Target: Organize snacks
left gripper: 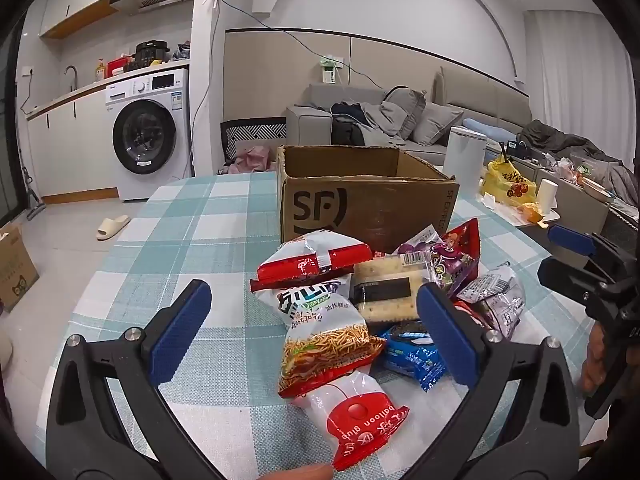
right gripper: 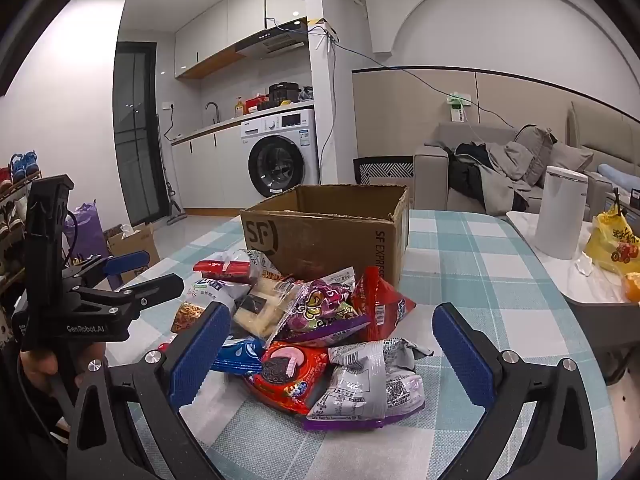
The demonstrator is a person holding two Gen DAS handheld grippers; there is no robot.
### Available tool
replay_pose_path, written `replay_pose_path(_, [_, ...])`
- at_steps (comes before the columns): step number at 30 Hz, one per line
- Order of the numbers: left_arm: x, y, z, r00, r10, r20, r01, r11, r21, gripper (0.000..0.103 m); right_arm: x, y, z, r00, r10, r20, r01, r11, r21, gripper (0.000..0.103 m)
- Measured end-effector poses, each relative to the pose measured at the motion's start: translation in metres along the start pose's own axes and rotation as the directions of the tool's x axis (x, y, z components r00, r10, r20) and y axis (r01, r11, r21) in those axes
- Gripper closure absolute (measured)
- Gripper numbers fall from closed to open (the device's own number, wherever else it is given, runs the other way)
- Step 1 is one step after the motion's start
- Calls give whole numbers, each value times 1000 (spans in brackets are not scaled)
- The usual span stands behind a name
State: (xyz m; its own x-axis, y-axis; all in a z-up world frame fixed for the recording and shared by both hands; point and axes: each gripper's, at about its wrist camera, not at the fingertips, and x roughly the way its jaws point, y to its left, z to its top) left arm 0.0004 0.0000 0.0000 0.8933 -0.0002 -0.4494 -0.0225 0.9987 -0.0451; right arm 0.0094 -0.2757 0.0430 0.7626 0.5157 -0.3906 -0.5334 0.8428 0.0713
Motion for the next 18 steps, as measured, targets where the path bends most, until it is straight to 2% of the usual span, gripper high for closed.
replay_pose_path(9, [0,-1,0,1000,1,10,-1,1000,0,1,1,0,1,1000,7,-11,-7,1000,3,0])
replay_pose_path(18, [1,-3,0,1000,-7,9,7,1000,-1,1,4,-6,-1,999,-31,-25,31,999,24,0])
